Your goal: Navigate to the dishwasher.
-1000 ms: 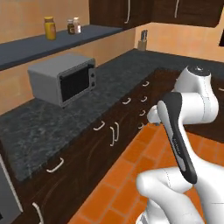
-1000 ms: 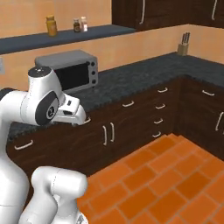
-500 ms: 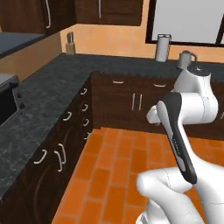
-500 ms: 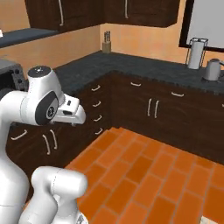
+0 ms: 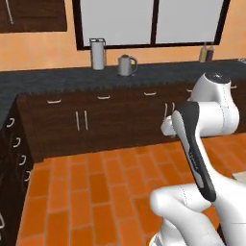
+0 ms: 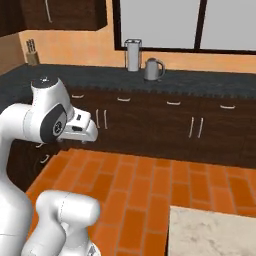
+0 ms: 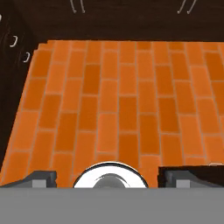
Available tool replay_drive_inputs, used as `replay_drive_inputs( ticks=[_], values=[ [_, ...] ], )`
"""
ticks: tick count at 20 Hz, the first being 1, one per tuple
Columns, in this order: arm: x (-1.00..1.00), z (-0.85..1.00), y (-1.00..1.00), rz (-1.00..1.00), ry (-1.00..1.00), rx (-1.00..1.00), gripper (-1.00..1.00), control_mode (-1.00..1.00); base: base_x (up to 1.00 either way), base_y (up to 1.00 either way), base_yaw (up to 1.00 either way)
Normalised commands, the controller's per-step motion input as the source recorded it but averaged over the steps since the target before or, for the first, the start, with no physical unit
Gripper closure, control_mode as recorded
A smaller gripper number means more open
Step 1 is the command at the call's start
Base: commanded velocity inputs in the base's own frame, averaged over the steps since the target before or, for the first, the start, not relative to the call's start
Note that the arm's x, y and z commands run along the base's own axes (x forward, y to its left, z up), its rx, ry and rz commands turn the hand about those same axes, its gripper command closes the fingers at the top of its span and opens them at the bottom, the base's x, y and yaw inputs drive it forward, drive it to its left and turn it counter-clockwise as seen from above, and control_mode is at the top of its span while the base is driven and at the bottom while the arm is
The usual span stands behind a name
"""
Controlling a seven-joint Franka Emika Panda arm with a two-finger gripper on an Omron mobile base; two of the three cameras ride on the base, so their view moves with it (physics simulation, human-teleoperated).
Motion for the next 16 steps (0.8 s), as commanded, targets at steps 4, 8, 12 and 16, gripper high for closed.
replay_drive_inputs(
  ticks=[4,8,12,16],
  values=[
    [0.00,0.00,0.00,0.00,0.00,0.00,-1.00,1.00,-0.30,-0.30,-0.57],
    [0.00,0.00,0.00,0.00,0.00,0.00,-1.00,1.00,-0.56,-0.10,-0.53],
    [0.00,0.00,0.00,0.00,0.00,0.00,-1.00,1.00,-0.71,-0.02,-0.53],
    [0.00,0.00,0.00,0.00,0.00,0.00,-1.00,1.00,-0.88,-0.11,-0.53]
  ],
)
